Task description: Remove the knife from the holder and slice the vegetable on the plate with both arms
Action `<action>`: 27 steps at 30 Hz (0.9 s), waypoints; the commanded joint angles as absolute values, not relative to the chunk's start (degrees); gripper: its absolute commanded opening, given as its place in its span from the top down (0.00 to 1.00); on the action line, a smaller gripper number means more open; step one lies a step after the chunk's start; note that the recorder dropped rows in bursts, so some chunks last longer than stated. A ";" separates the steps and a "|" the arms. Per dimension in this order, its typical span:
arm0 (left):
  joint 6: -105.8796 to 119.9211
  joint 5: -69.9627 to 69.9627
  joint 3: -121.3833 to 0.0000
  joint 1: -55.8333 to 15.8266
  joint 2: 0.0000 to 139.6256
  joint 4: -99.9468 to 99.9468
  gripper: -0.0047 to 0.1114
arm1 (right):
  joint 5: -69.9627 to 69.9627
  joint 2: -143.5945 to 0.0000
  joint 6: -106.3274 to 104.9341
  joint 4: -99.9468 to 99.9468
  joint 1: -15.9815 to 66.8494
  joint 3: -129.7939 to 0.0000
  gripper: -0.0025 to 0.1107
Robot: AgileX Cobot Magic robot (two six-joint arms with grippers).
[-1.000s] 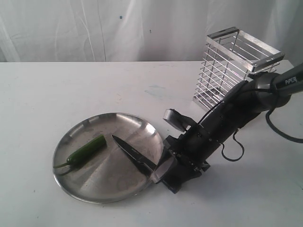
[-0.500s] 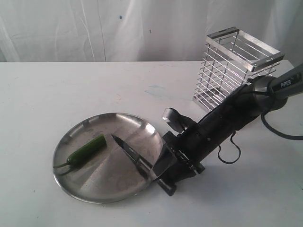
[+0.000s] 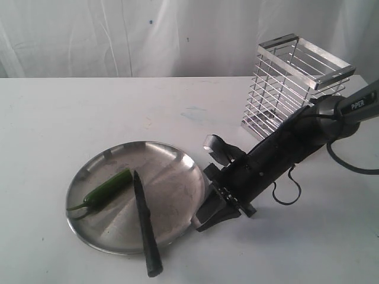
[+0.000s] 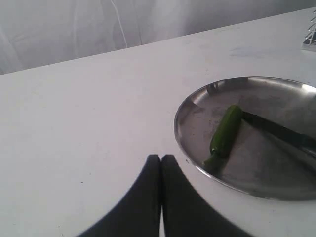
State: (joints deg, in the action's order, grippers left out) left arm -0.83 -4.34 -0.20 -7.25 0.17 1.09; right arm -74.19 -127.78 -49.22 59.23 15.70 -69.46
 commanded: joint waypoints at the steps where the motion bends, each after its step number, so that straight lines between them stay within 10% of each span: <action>1: -1.21 -4.31 0.00 -7.46 0.00 0.99 0.96 | -69.96 -130.03 -50.33 55.46 15.95 -68.56 0.98; 27: -1.21 -4.31 0.00 -7.46 0.00 0.99 0.96 | -58.02 -111.48 -34.32 69.55 36.56 -61.09 0.98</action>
State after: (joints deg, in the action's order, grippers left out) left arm -0.83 -4.34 -0.20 -7.25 0.17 1.09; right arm -58.08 -111.90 -34.44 60.79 36.52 -62.29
